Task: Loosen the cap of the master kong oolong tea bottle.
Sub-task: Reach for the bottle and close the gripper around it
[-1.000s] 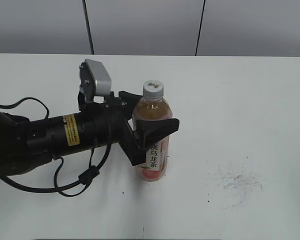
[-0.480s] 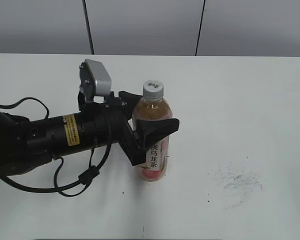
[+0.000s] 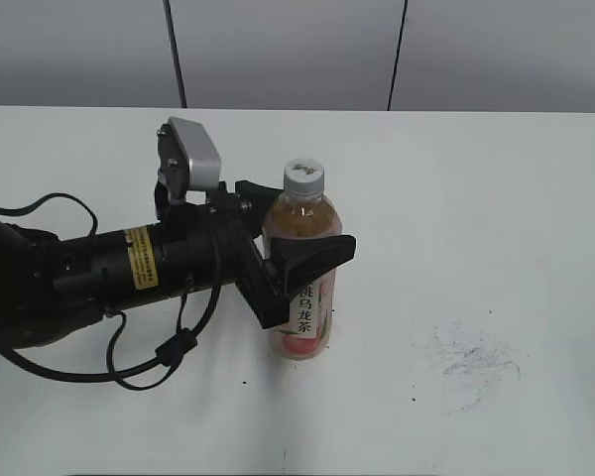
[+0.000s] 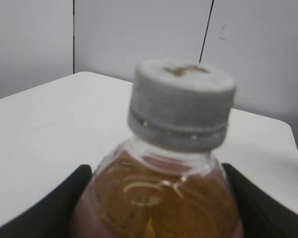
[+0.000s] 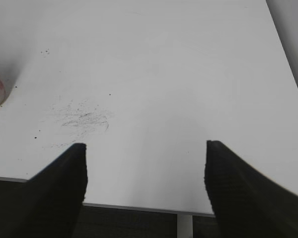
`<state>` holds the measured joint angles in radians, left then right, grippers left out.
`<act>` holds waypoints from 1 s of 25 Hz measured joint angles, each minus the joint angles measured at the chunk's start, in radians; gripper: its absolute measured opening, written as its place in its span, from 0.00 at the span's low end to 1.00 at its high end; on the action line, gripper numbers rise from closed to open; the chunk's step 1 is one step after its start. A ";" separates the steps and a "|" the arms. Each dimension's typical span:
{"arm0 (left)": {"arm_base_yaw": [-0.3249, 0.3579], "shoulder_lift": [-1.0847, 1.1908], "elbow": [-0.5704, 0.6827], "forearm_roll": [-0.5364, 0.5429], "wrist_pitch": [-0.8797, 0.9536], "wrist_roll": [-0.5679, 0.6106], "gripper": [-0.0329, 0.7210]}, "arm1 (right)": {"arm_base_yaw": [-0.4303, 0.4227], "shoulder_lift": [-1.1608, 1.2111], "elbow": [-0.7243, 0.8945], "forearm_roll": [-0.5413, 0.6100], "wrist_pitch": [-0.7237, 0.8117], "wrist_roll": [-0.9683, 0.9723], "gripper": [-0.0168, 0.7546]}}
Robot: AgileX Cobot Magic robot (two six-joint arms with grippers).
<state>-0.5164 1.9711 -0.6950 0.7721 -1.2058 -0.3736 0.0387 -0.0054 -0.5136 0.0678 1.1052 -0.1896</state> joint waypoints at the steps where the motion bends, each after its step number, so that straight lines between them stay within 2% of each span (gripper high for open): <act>1: 0.000 0.000 0.000 0.000 0.000 0.000 0.64 | 0.000 0.000 0.000 0.000 0.000 0.001 0.74; 7: 0.000 0.000 0.000 0.000 0.000 0.000 0.64 | 0.000 0.062 -0.018 0.011 -0.033 0.004 0.74; 16: 0.000 0.000 0.000 0.000 0.000 0.000 0.64 | 0.004 0.484 -0.169 0.162 -0.068 -0.221 0.68; 25: 0.000 0.000 0.000 0.000 0.000 0.000 0.64 | 0.111 0.906 -0.431 0.197 -0.074 -0.279 0.67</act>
<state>-0.5164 1.9711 -0.6950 0.7721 -1.2058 -0.3736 0.1500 0.9002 -0.9441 0.2652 1.0315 -0.4683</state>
